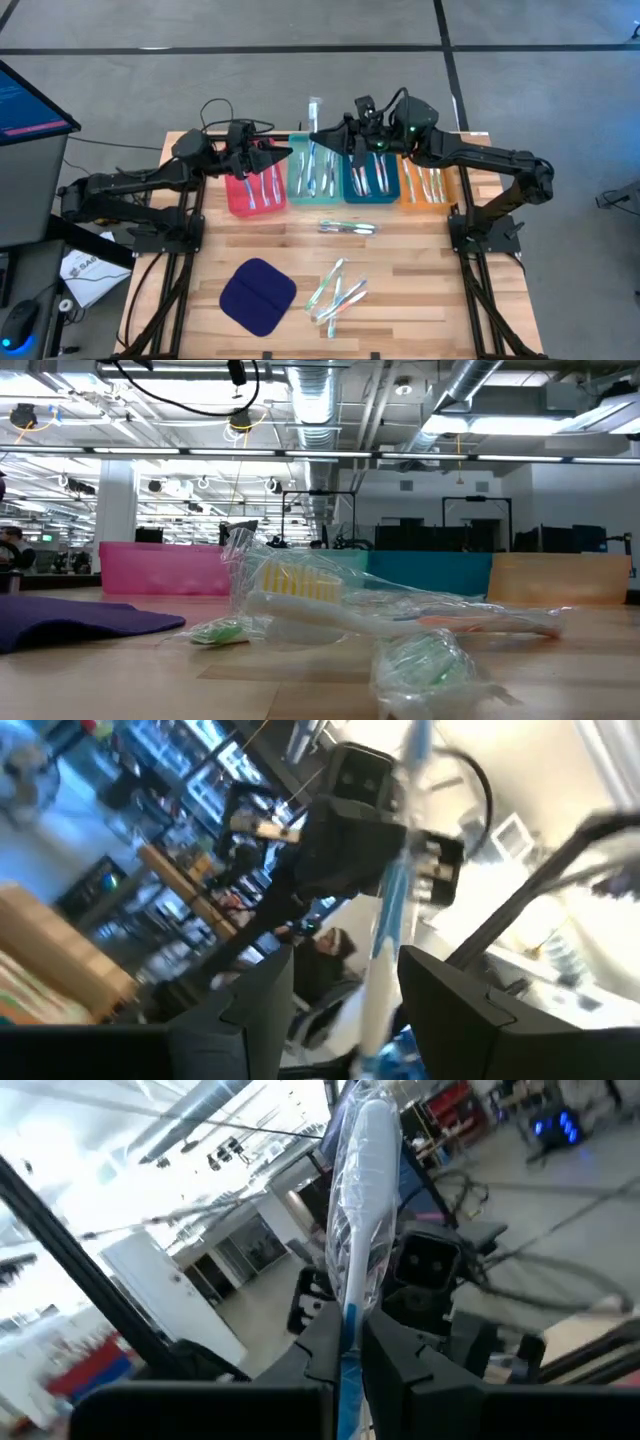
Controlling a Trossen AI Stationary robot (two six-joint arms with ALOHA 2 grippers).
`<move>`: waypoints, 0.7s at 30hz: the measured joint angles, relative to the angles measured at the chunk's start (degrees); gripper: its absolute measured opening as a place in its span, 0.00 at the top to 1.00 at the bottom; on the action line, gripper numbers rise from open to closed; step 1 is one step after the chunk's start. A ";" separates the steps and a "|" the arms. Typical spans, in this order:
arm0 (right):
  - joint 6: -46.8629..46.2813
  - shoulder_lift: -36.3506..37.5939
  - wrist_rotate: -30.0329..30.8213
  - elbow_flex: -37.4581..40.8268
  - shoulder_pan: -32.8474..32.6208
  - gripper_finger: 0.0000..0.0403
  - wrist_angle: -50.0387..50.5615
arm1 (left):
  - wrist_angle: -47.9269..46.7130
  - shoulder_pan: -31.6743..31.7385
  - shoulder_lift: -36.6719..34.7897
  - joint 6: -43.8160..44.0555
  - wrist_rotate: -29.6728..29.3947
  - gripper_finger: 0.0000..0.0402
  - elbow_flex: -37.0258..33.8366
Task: Pick & Place Toothbrushes
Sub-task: Put the blue toothbrush into the red bin
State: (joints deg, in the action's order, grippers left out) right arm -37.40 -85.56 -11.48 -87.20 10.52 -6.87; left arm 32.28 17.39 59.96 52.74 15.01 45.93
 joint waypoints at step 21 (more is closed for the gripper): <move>65.93 0.00 7.33 0.00 -5.48 0.97 6.38 | 3.80 0.28 1.86 61.30 7.88 0.56 0.00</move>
State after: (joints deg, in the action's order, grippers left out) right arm 28.52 -85.56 -4.15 -87.20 5.04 -0.49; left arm 36.08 17.67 61.82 114.04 22.90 45.93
